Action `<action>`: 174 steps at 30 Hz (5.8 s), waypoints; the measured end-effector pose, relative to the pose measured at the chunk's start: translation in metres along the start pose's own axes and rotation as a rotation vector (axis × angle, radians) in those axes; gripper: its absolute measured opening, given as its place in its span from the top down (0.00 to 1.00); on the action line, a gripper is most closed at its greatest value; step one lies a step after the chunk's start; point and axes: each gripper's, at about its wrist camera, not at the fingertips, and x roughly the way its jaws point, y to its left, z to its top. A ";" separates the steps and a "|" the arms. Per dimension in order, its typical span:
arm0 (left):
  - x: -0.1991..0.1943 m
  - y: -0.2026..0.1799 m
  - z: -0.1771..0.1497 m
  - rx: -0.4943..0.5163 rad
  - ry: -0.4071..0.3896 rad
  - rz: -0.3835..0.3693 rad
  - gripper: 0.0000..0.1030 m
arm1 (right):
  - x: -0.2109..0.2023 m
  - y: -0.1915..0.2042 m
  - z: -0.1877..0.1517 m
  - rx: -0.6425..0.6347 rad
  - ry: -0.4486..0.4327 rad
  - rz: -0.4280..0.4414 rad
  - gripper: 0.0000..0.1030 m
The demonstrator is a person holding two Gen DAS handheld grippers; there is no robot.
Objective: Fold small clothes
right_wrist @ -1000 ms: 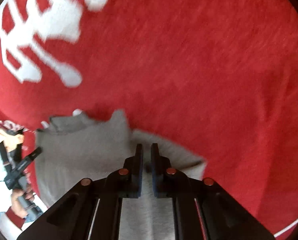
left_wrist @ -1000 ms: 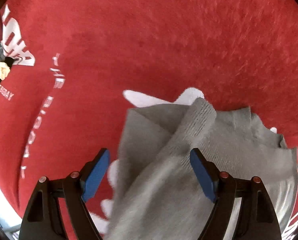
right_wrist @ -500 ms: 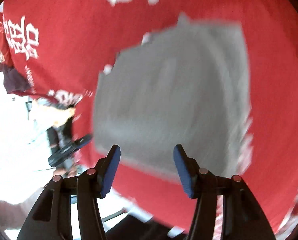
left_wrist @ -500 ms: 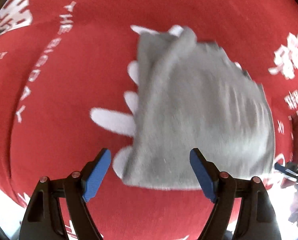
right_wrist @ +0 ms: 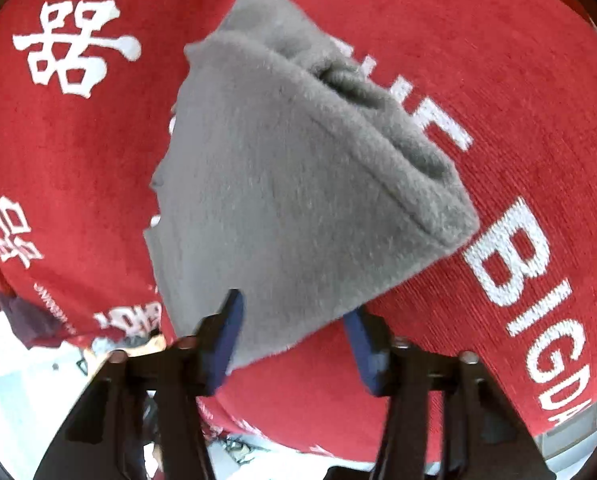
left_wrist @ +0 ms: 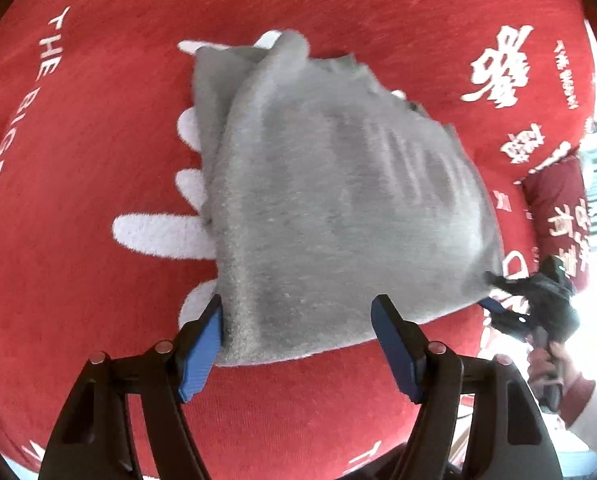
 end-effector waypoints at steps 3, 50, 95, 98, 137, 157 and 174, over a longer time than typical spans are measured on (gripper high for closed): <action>0.007 0.005 0.000 0.017 0.044 0.030 0.61 | 0.002 0.021 0.002 -0.083 0.001 -0.094 0.91; -0.017 0.020 -0.059 -0.303 0.005 0.144 0.14 | 0.080 0.149 -0.114 -0.702 0.277 -0.425 0.46; -0.017 0.059 -0.057 -0.513 -0.114 -0.180 0.14 | 0.165 0.125 -0.100 -0.292 0.243 0.224 0.41; -0.013 0.054 -0.053 -0.517 -0.108 -0.204 0.14 | 0.162 0.125 -0.096 -0.256 0.218 0.217 0.41; 0.040 0.010 0.016 -0.477 -0.241 0.019 0.79 | 0.138 0.148 -0.087 -0.464 0.423 0.076 0.87; 0.039 -0.060 0.004 0.158 -0.299 0.412 0.82 | 0.200 0.349 -0.036 -1.052 0.553 -0.398 0.25; 0.035 -0.082 -0.016 0.420 -0.353 0.476 0.82 | 0.340 0.358 -0.113 -1.275 0.814 -0.961 0.22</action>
